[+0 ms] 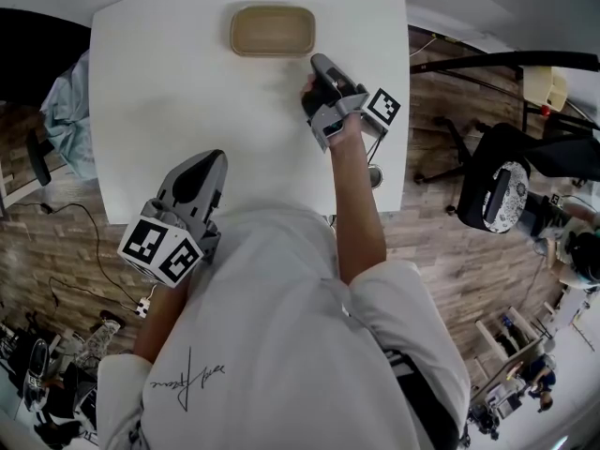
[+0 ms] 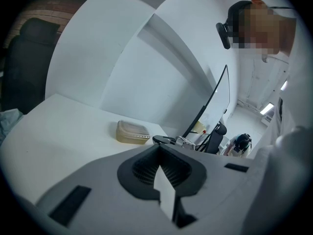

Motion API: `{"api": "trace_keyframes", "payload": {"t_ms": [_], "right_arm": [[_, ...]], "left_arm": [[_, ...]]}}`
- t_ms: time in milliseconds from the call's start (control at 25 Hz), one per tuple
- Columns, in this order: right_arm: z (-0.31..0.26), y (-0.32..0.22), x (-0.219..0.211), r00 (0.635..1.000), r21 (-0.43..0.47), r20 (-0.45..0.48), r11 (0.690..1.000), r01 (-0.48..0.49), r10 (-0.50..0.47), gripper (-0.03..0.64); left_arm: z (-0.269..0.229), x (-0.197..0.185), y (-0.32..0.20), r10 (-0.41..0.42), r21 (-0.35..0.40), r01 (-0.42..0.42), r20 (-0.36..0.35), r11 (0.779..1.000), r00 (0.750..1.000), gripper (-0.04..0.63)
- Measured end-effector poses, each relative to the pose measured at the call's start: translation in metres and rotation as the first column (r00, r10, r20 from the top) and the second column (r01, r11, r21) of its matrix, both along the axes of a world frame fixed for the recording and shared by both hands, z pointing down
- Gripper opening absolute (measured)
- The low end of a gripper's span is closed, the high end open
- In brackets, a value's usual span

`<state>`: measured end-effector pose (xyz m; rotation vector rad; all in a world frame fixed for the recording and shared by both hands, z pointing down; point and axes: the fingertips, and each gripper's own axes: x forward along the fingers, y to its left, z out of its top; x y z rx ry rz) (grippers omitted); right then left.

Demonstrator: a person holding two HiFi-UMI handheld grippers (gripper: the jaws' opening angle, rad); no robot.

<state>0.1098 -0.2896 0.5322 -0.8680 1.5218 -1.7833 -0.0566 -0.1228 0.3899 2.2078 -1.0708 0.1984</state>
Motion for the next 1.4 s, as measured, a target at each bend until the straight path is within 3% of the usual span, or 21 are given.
{"api": "trace_keyframes", "payload": {"t_ms": [200,400,920,1400], "right_arm": [[-0.004,0.000,0.001,1.000,0.010,-0.007,1.000,0.003,-0.003,0.011],[-0.009,0.000,0.000,1.000,0.014,-0.021,1.000,-0.001,0.002,0.011],[-0.033,-0.005,-0.006,0.998,0.063,-0.053,0.998,0.021,-0.018,0.011],[-0.048,-0.006,-0.009,0.999,0.091,-0.048,0.996,0.016,-0.011,0.011]], "left_arm": [[-0.002,-0.001,0.001,-0.005,0.010,0.005,-0.008,1.000,1.000,0.006],[-0.006,-0.001,0.001,0.012,0.045,-0.013,0.031,0.999,0.999,0.006],[-0.004,-0.010,0.001,-0.011,0.042,0.012,-0.015,0.999,1.000,0.006],[-0.007,-0.014,0.003,-0.008,0.068,0.007,0.007,0.998,1.000,0.006]]}}
